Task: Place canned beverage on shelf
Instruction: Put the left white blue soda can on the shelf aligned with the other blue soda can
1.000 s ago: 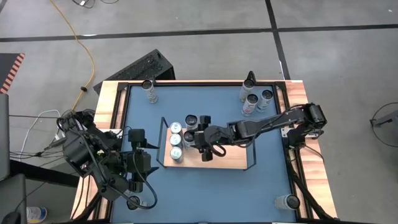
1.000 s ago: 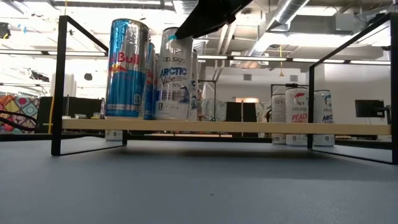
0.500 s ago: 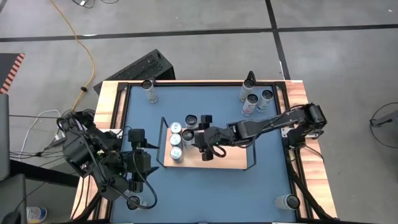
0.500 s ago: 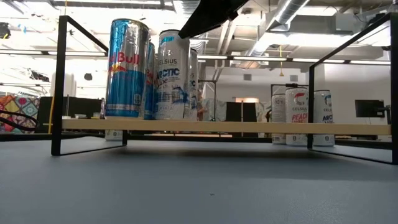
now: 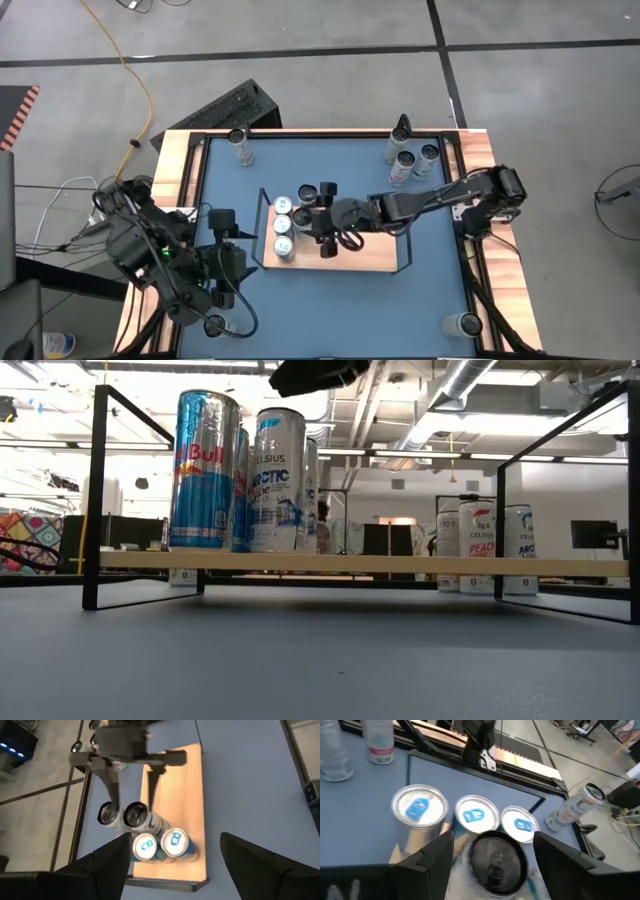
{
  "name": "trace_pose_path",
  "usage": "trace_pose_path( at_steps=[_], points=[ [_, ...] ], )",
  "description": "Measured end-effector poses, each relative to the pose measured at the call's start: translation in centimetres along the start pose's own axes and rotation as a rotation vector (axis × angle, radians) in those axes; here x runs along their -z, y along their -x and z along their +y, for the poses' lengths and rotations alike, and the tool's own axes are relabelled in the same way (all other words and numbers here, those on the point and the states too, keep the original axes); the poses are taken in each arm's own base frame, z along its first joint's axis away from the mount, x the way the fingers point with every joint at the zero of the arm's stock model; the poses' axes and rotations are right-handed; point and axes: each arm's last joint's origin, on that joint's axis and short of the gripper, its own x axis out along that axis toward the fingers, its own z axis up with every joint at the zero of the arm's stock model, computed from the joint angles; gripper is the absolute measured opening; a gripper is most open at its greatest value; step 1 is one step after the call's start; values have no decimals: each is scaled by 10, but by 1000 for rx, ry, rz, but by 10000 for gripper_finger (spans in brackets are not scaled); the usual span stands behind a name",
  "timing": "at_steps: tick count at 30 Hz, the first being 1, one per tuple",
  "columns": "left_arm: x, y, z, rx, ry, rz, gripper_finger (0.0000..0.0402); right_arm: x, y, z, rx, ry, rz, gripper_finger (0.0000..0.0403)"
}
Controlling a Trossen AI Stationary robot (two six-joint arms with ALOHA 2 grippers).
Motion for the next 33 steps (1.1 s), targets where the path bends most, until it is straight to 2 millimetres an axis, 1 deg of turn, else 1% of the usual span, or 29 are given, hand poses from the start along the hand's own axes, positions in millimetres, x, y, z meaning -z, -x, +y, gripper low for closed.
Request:
trace_pose_path(
  at_steps=[5,9,10,14,17,21,24,29,33],
  points=[
    [2,-4,-4,13,-11,22,286,1,-3,-8,-30,-13,-16,265],
    [3,-5,-4,12,-13,21,286,1,-5,-11,-75,-25,-29,268],
    [3,-5,-4,12,-13,21,286,3,-9,-10,-79,-23,-24,270],
    [3,-5,-4,8,-12,20,286,10,-16,-6,-85,-8,16,292],
    [2,-5,-4,8,-12,19,286,6,-15,-8,-74,-16,-10,315],
    [2,-5,-4,9,-12,18,286,10,-17,-8,-75,-9,15,335],
    [2,-5,-4,9,-12,18,286,10,-16,-8,-72,-10,14,337],
    [2,-5,-4,4,-12,15,286,13,-17,-10,-72,-5,41,327],
    [2,-5,-4,3,-12,14,286,20,-27,-7,-74,-6,73,323]
  ],
)
